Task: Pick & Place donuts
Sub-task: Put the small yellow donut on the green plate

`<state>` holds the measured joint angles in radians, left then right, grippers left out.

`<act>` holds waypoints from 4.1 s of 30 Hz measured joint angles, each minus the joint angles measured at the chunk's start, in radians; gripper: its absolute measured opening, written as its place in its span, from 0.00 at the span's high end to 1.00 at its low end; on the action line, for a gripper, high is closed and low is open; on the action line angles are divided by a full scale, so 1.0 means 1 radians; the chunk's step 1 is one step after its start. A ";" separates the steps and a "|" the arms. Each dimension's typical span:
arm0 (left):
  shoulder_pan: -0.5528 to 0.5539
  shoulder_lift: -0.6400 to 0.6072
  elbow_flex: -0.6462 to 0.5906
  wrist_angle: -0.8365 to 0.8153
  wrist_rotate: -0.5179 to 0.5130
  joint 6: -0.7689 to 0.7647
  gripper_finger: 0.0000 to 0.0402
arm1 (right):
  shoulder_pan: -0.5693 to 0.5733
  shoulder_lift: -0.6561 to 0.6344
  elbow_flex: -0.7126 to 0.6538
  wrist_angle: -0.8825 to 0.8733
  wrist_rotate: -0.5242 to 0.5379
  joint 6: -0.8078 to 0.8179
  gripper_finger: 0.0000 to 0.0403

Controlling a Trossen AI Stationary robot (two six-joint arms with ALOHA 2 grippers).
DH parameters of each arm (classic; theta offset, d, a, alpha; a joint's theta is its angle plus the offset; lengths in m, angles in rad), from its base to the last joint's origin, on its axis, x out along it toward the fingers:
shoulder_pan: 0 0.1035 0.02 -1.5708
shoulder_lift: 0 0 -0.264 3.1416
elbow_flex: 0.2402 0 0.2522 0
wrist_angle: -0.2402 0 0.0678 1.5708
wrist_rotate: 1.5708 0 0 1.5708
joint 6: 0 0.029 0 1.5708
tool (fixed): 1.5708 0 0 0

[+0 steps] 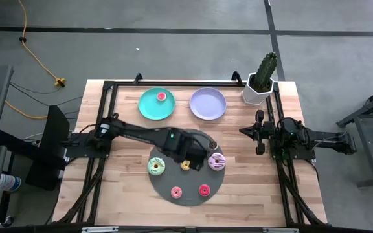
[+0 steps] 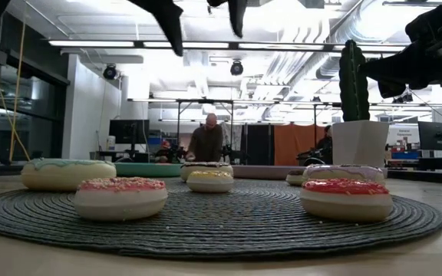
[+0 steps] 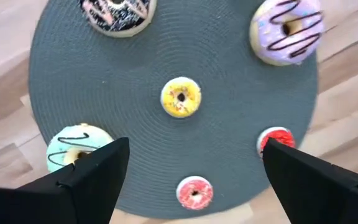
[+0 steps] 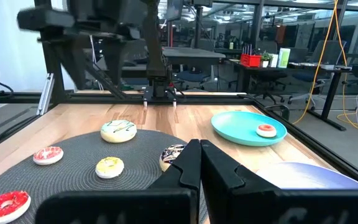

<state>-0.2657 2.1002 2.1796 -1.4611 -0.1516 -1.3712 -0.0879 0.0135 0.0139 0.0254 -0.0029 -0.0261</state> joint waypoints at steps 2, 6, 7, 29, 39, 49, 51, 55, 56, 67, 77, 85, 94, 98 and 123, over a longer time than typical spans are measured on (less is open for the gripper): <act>-0.008 0.001 -0.022 0.009 -0.016 -0.001 0.11 | 0.000 0.000 0.000 0.000 0.000 0.000 1.00; 0.008 0.013 -0.086 0.057 -0.015 0.054 0.11 | 0.000 0.000 0.000 0.000 0.000 0.000 1.00; 0.017 0.013 -0.107 0.086 -0.010 0.074 0.11 | 0.000 0.000 0.000 0.000 0.000 0.000 1.00; 0.095 0.013 -0.472 0.496 0.196 0.129 0.11 | 0.000 0.000 0.000 0.000 0.000 0.000 1.00; 0.096 0.013 -0.480 0.555 0.212 0.189 0.11 | 0.000 0.000 0.000 0.000 0.000 0.000 1.00; 0.095 0.013 -0.480 0.539 0.198 0.289 0.11 | 0.000 0.000 0.000 0.000 0.000 0.000 1.00; 0.095 0.013 -0.480 0.539 0.197 0.316 0.11 | 0.000 0.000 0.000 0.000 0.000 0.000 1.00; 0.095 0.013 -0.480 0.538 0.179 0.351 0.11 | 0.000 0.000 0.000 0.000 0.000 0.000 1.00; 0.095 0.013 -0.480 0.538 0.176 0.356 0.11 | 0.000 0.000 0.000 0.000 0.000 0.000 1.00; 0.095 0.045 -0.476 0.559 0.168 0.401 0.11 | 0.000 0.000 0.000 0.000 0.000 0.000 1.00; 0.095 0.091 -0.476 0.556 0.218 0.428 0.11 | 0.000 0.000 0.000 -0.001 0.000 0.000 1.00; 0.096 0.091 -0.476 0.548 0.248 0.431 0.11 | 0.000 0.001 0.000 -0.001 0.000 0.000 1.00; 0.095 0.094 -0.465 0.508 0.259 0.442 0.24 | 0.000 0.000 0.000 0.000 0.000 0.000 1.00; 0.095 0.094 -0.465 0.500 0.258 0.443 0.30 | 0.000 0.000 0.000 0.000 0.000 0.000 1.00; 0.095 0.095 -0.464 0.446 0.298 0.423 0.40 | 0.000 0.000 0.000 0.000 0.000 0.000 1.00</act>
<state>-0.1703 2.1948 1.7157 -1.0153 0.1465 -0.9482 -0.0880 0.0139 0.0139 0.0254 -0.0029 -0.0261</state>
